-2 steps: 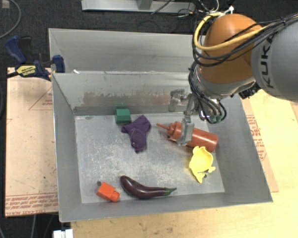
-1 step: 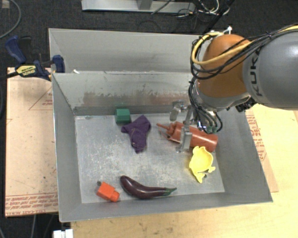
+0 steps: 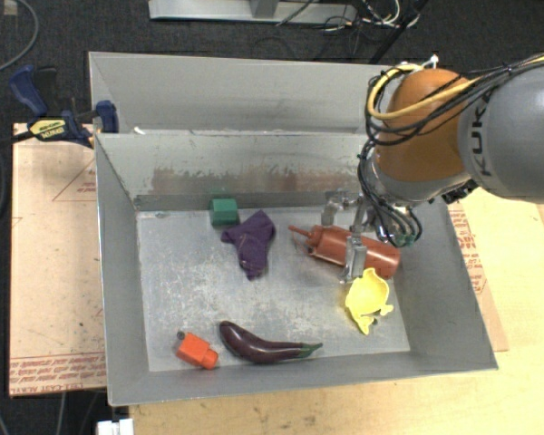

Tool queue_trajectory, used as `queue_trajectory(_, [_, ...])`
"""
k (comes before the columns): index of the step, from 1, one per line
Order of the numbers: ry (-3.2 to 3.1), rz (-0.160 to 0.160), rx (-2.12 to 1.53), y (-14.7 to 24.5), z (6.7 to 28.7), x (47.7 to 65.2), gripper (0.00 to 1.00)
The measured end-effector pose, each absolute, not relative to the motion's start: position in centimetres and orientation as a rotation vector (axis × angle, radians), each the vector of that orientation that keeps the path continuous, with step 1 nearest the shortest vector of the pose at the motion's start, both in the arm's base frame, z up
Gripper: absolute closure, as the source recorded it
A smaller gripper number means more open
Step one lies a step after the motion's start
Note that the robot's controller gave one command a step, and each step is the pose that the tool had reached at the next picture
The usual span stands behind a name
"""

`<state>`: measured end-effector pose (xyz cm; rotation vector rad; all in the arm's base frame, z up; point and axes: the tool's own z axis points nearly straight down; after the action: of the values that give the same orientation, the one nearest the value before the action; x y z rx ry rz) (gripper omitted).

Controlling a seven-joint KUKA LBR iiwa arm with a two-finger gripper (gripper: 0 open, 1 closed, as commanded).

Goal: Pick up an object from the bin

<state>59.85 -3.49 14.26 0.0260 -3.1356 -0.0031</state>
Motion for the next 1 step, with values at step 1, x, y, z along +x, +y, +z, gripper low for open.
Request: queue_trajectory(1, [-3.150,-0.003,-0.008,-5.02,14.32,61.32,0.00])
